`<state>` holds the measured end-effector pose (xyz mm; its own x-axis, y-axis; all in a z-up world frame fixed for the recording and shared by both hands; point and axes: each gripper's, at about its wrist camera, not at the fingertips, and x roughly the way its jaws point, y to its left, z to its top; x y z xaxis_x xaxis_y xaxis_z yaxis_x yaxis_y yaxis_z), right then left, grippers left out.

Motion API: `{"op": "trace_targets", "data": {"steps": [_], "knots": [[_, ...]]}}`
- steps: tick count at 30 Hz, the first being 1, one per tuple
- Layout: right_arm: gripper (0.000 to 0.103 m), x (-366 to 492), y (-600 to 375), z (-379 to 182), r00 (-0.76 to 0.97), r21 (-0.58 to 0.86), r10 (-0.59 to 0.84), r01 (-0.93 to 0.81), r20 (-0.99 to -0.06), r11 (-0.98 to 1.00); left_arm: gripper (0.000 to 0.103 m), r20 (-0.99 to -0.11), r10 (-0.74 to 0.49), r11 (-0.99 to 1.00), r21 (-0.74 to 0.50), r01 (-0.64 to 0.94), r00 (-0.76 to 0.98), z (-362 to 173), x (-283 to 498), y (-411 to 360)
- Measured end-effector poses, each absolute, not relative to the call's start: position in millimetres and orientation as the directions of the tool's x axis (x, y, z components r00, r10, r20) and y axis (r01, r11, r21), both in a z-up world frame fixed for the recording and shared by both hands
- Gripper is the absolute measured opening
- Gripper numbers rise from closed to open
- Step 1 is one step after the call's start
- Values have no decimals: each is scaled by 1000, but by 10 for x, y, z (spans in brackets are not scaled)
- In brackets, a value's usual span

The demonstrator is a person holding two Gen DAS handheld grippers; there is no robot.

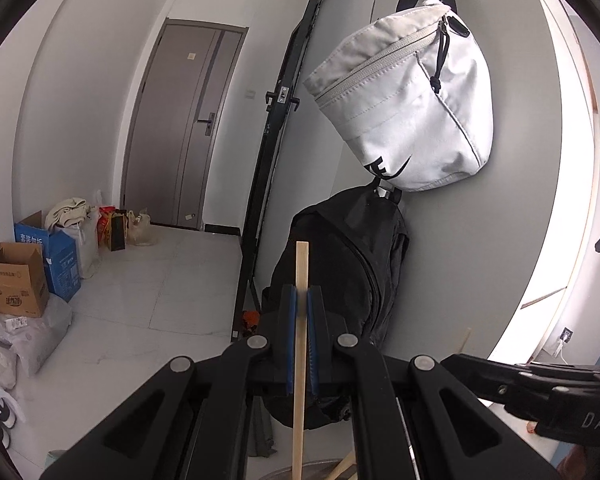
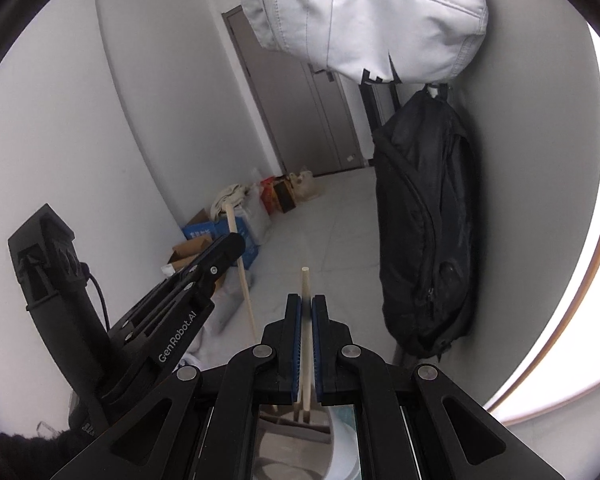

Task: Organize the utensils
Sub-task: 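Carry the chopstick over the utensil holder and lower it in, then open the right gripper to release the chopstick into the holder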

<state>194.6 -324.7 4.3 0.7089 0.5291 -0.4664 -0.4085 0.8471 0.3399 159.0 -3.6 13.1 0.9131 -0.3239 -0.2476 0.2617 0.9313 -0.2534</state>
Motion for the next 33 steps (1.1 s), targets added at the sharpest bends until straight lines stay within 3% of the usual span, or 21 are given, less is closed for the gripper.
{"op": "trace_targets", "data": {"steps": [11,21,23,26,27,28,30,33], "knots": [[5,1899,-3178,-268,655,387,557,-404,-510,829,2,-317,-429,898,-250,362,846,53,1369,53],[11,1835,-3223,-496,561,525,671,-427,-485,736,3,-532,-532,847,-331,417,659,22,1452,78],[21,1744,-3291,-506,566,549,680,-418,-466,724,13,-567,-521,854,-336,398,638,49,1428,111],[38,1571,-3391,-499,590,560,676,-408,-441,721,44,-578,-497,868,-341,362,647,103,1317,171],[44,1516,-3420,-499,598,561,671,-401,-438,724,49,-567,-496,868,-347,356,658,123,1254,191],[50,1470,-3448,-498,603,563,666,-393,-439,727,49,-557,-494,869,-350,350,668,128,1197,211],[52,1370,-3510,-495,607,573,665,-382,-436,725,55,-558,-486,873,-346,344,673,158,1100,209],[59,1251,-3577,-454,620,579,654,-364,-433,729,56,-551,-460,886,-328,327,696,225,945,203]]}}
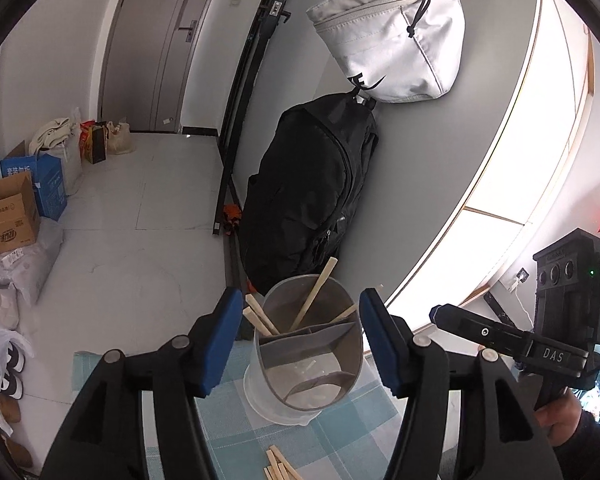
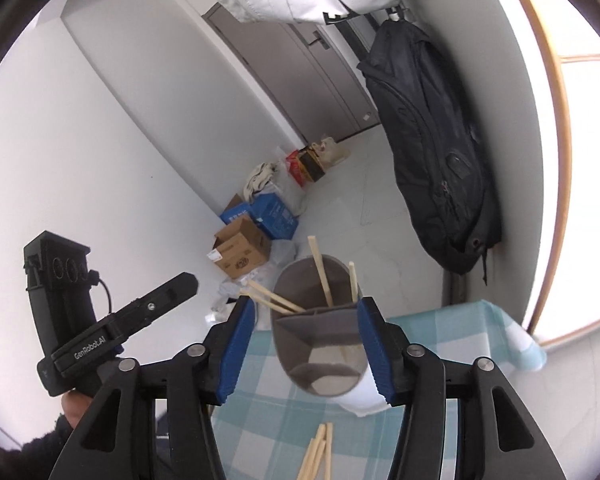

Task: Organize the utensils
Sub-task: 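Open the right gripper to release the chopstick into the holder, then move the right gripper down to the chopsticks lying on the cloth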

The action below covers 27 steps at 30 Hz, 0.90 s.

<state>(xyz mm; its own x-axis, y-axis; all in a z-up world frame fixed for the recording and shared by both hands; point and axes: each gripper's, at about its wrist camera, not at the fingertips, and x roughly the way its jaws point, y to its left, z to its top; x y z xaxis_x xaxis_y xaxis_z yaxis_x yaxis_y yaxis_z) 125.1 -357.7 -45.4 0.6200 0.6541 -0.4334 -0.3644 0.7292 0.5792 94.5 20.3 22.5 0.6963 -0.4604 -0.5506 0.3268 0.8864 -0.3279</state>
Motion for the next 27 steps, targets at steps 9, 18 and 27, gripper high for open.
{"op": "trace_targets", "data": {"steps": [9,18,27], "knots": [[75,833,-3595,-273,642,555,652,-396,-402,732,83,-518,-393,912,-324,251,760,414,526,231],[82,533,-3395,-355,615,497,659,-446,-433,744,95,-523,-314,939,-294,179,792,282,238,339],[88,438,-3156,-756,581,443,617,-431,-530,786,95,-593,-244,952,-297,73,767,-265,168,554]]}}
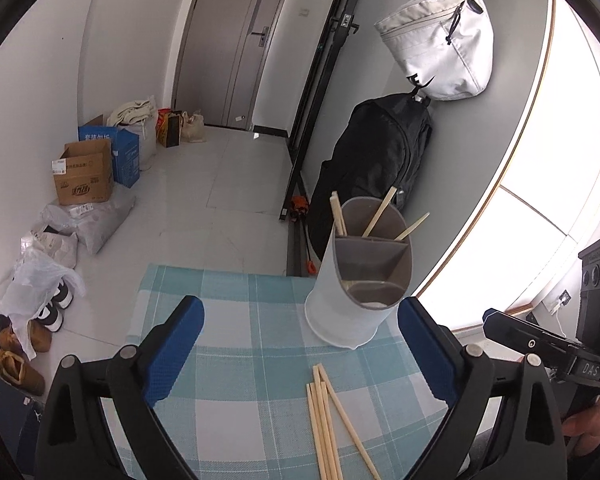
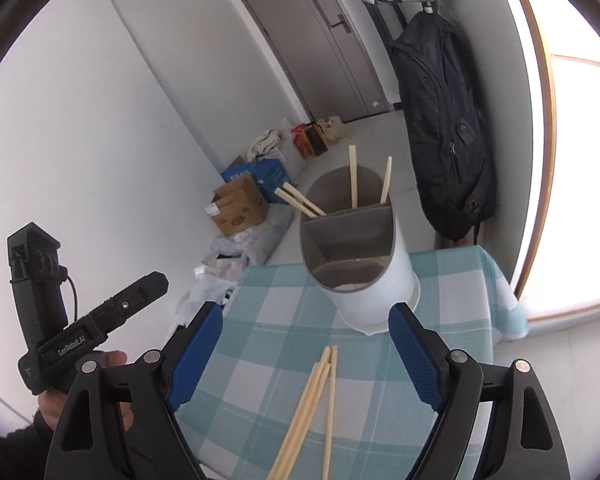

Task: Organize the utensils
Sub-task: 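Move the right gripper down to the chopsticks lying on the cloth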

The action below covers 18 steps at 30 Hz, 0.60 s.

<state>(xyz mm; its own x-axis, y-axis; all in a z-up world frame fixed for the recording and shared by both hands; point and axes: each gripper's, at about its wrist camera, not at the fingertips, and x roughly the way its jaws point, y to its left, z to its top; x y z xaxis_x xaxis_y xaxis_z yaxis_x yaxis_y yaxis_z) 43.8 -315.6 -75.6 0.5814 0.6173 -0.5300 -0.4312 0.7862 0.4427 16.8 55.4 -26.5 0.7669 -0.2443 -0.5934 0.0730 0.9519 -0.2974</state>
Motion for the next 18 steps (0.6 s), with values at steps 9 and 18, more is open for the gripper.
{"op": "trace_targets", "data": {"steps": [9,18], "knots": [[88,672,-2709,-1379,422,408,555,-392,-716,824,95,-700,-188,946,-318,-64,689,-743,162,885],[41,1111,-2145,-1930,153,444,495,-277,-855,852,95,-738,-142,938,-313,-148,660,-851,230,1149]]}}
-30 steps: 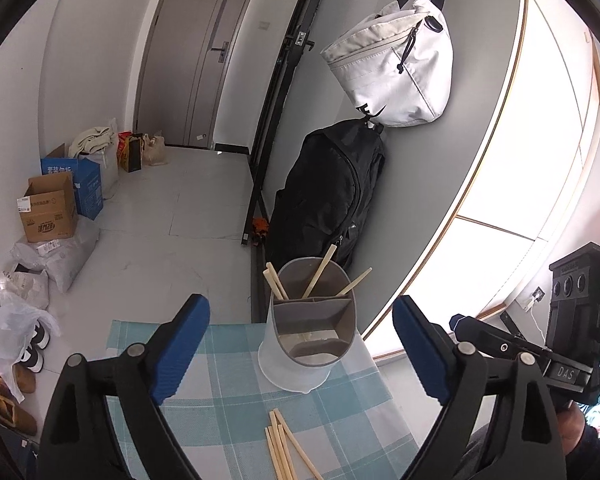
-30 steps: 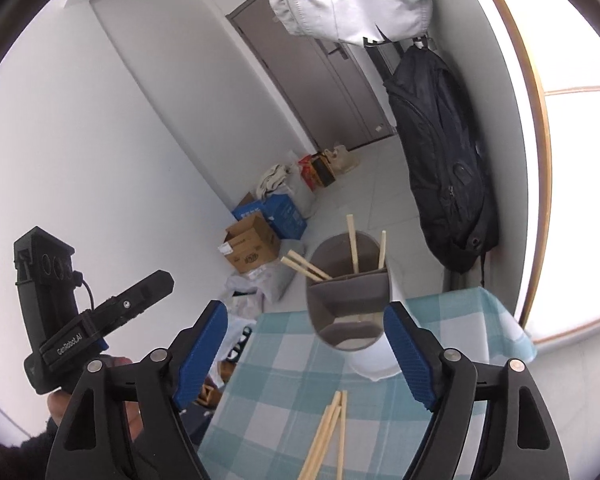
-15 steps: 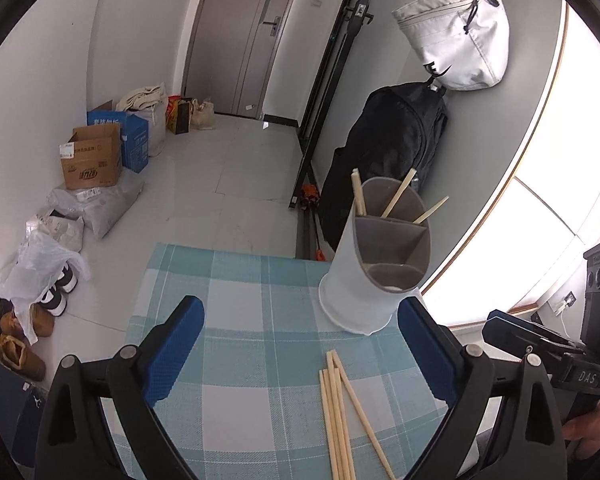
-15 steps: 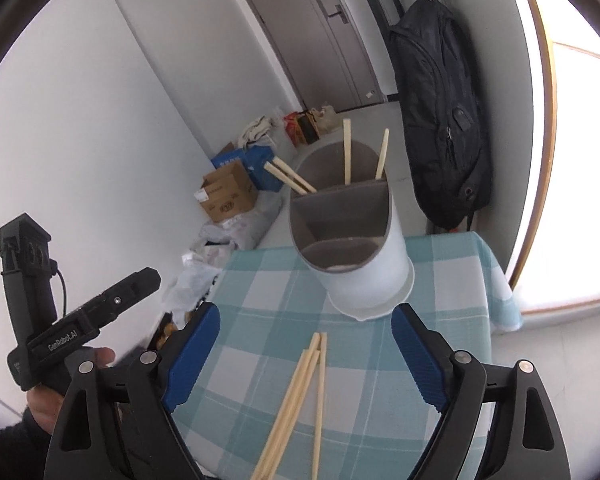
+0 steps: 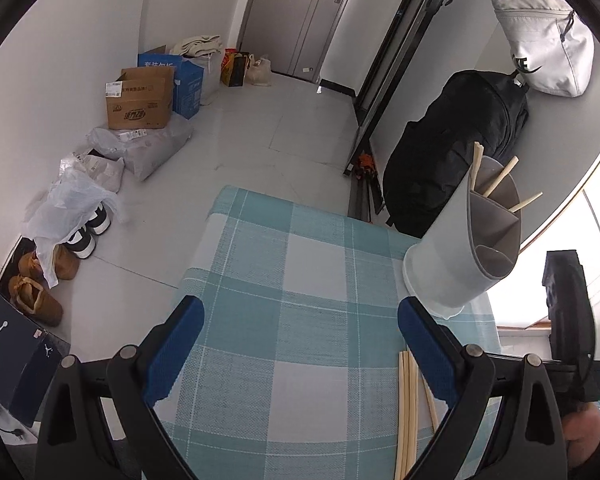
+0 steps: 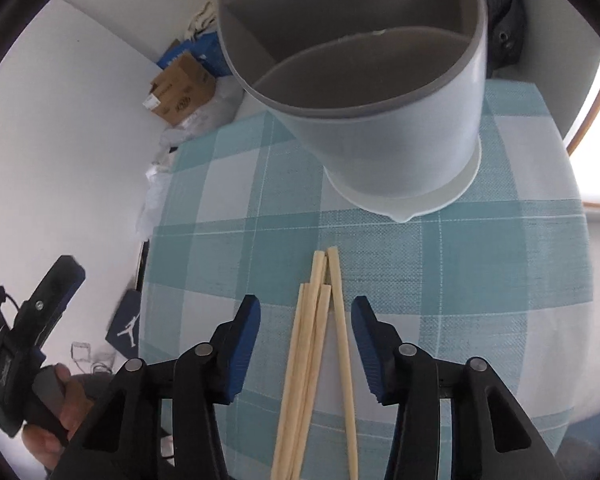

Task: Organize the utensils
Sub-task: 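Move the right gripper down to the chopsticks lying on the cloth, then close the right gripper on a few wooden chopsticks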

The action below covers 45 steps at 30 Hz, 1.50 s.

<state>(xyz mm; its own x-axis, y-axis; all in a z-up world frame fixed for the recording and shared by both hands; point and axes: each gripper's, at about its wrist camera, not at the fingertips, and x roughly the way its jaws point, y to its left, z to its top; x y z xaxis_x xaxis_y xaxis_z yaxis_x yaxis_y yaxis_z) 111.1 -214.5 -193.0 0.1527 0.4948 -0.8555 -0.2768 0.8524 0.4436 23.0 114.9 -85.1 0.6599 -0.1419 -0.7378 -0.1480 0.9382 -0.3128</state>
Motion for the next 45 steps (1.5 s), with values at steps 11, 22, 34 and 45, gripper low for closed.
{"op": "trace_targets", "data": {"steps": [11,22,34,45], "knots": [[19,1202,-1725,-2034,190,176,248,-331,-950,927,95,-753,-174,917,-358,-174,635,-893,237,1311],[6,1149,-1957,-1894,265,214,281,-254,-922,943,95,-764,-183,913,-366,-182,619,-931,259,1358],[5,809,-2821,-1228,444,415,486,-253,-753,874,95,-853,-238,952,-299,-61,465,-1228,280,863],[5,588,-3433,-982,507,495,552,-257,-662,830,95,-904,-189,982,-180,59,383,-1358,157,304]]}}
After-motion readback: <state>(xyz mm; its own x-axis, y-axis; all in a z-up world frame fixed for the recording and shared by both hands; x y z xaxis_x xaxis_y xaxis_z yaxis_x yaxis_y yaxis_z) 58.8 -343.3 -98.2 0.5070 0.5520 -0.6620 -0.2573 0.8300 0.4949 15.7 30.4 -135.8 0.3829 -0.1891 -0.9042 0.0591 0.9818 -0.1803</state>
